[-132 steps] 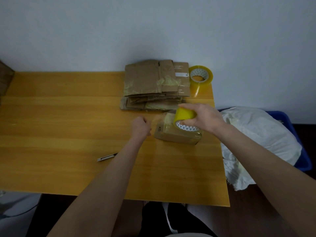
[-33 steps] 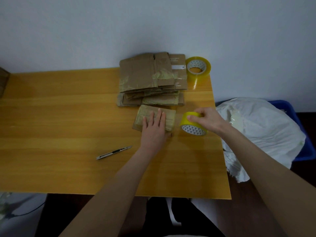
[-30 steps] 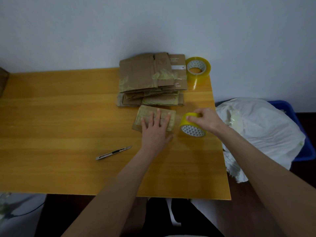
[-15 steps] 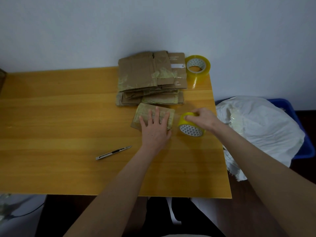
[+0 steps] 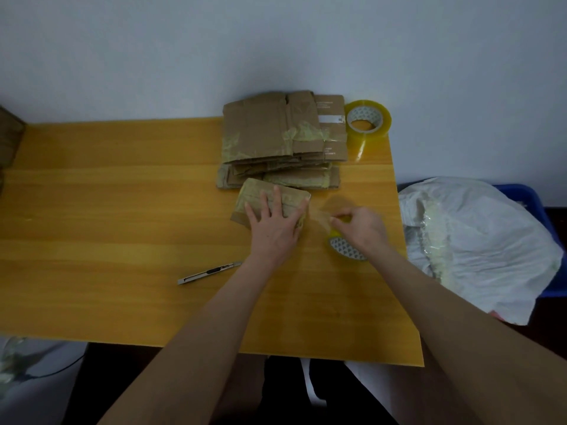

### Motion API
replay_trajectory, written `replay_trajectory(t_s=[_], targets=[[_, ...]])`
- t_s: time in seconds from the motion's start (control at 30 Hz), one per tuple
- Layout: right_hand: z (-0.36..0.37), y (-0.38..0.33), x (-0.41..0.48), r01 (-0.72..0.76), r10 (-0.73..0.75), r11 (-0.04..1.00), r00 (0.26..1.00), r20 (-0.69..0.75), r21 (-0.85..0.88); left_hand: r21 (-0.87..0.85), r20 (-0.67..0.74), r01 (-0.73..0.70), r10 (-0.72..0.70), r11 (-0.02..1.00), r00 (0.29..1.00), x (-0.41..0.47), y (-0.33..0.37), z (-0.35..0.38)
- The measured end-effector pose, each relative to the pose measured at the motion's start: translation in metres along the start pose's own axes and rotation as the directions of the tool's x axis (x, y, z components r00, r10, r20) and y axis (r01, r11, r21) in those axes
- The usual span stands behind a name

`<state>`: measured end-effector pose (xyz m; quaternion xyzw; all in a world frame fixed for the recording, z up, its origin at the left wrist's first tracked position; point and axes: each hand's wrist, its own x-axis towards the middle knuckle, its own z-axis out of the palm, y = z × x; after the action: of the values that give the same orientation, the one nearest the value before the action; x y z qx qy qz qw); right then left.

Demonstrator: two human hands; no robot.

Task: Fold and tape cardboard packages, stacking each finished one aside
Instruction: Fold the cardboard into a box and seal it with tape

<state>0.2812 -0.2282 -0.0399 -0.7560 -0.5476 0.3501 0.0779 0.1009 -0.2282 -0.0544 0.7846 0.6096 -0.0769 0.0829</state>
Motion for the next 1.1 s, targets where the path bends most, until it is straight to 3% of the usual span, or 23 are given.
replay_trajectory(t_s=[0.13,0.27,0.37,0.47,0.53,0.6,0.7,0.87,0.97,1.03,1.1], targets=[[0.009,-0.016,0.006,-0.036,0.038,0.998,0.998,-0.048,0.045,-0.031,-0.014,0.02,-0.021,0.999,1.0,-0.006,-0.004,0.002],[0.015,-0.02,0.01,-0.03,0.031,0.999,0.998,-0.059,0.021,-0.181,-0.185,0.002,-0.036,0.983,0.982,-0.027,-0.021,0.01],[0.017,-0.021,0.011,-0.008,0.008,1.0,0.998,-0.069,-0.001,-0.301,-0.296,0.135,-0.227,0.944,0.928,-0.053,-0.034,0.022],[0.018,-0.022,0.01,-0.01,0.007,0.999,0.997,-0.076,-0.032,-0.288,-0.111,0.387,-0.431,0.876,0.895,-0.074,-0.059,0.038],[0.019,-0.023,0.009,-0.01,0.006,0.999,0.997,-0.079,-0.045,-0.127,0.039,0.527,-0.527,0.84,0.849,-0.082,-0.08,0.046],[0.019,-0.023,0.009,-0.013,0.011,0.999,0.997,-0.076,-0.038,0.045,0.11,0.558,-0.559,0.829,0.822,-0.088,-0.095,0.05],[0.019,-0.021,0.009,-0.005,0.003,1.0,0.997,-0.075,-0.02,0.14,0.135,0.502,-0.519,0.853,0.844,-0.093,-0.104,0.054],[0.018,-0.017,0.009,0.0,0.004,0.999,0.997,-0.082,0.046,0.005,0.113,0.415,-0.413,0.91,0.904,-0.09,-0.081,0.041],[0.017,-0.014,0.008,-0.001,0.012,0.994,0.996,-0.093,0.114,-0.267,-0.07,0.305,-0.334,0.914,0.94,-0.094,-0.043,0.023],[0.016,-0.012,0.006,-0.001,0.018,0.985,0.995,-0.093,0.175,-0.32,-0.238,0.121,-0.204,0.94,0.95,-0.092,-0.021,0.009],[0.016,-0.011,0.005,-0.004,0.028,0.974,0.994,-0.102,0.227,-0.355,-0.258,0.021,-0.12,0.935,0.959,-0.084,-0.001,-0.011]])
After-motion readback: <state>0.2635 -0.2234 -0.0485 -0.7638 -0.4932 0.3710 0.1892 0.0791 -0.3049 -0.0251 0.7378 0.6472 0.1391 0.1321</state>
